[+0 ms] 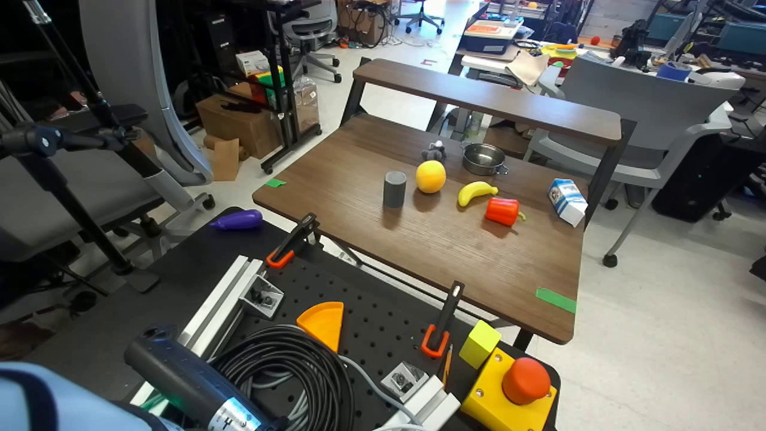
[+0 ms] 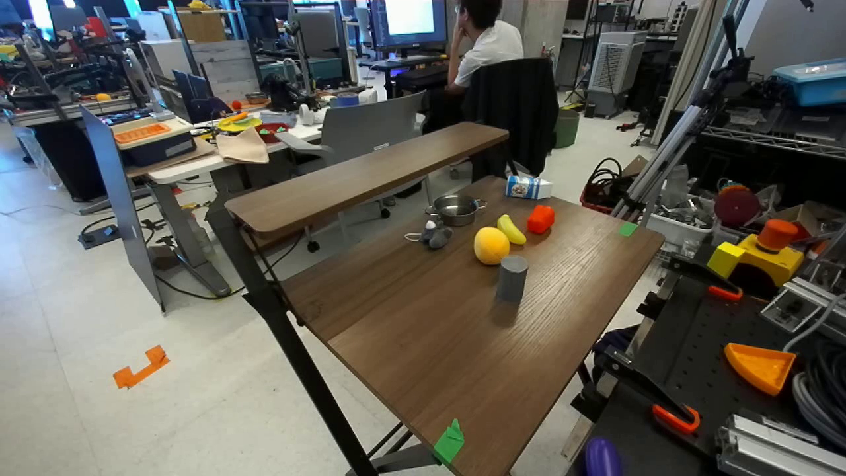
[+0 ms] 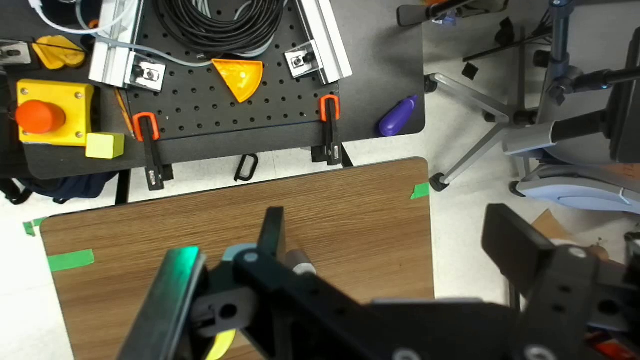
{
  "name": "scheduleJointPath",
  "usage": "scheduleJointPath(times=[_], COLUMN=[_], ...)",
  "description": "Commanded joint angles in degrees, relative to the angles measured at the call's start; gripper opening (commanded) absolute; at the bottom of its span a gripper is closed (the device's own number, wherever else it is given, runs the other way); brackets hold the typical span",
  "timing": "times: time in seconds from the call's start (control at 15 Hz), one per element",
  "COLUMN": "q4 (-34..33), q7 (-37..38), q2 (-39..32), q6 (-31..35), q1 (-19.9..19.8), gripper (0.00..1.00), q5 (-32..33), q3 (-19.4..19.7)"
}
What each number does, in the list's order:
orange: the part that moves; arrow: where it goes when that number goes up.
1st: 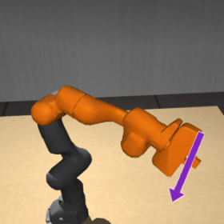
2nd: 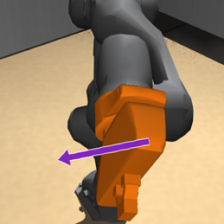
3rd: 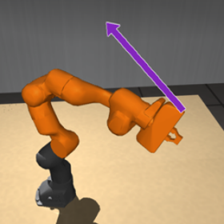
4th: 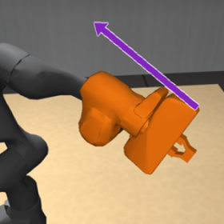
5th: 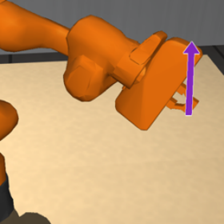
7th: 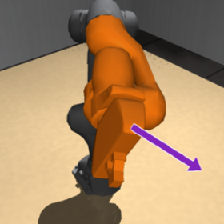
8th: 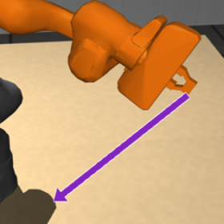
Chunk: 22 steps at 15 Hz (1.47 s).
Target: Pick up the orange toy and put it in the silver pot.
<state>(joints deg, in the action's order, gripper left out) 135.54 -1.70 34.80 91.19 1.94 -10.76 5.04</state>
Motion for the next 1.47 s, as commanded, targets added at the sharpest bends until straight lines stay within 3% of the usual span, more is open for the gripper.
scheduleJointPath(times=[0.0, 0.33, 0.53, 1.0, 1.4], q4=[-0.1, -0.1, 0.5, 5.5, 9.2], q7=[-0.5, 0.0, 0.7, -0.7, -3.9], q2=[-0.1, -0.3, -0.9, -4.8, -12.3], q6=[-0.2, 2.8, 8.8, 32.9, 54.8], q1=[-1.2, -2.0, -3.5, -5.8, -4.0], gripper=[1.0, 1.0, 1.0, 1.0, 1.0], q5=[-0.4, -3.3, -6.8, -17.1, -31.5], q3=[-0.9, 0.1, 1.2, 5.6, 9.8])
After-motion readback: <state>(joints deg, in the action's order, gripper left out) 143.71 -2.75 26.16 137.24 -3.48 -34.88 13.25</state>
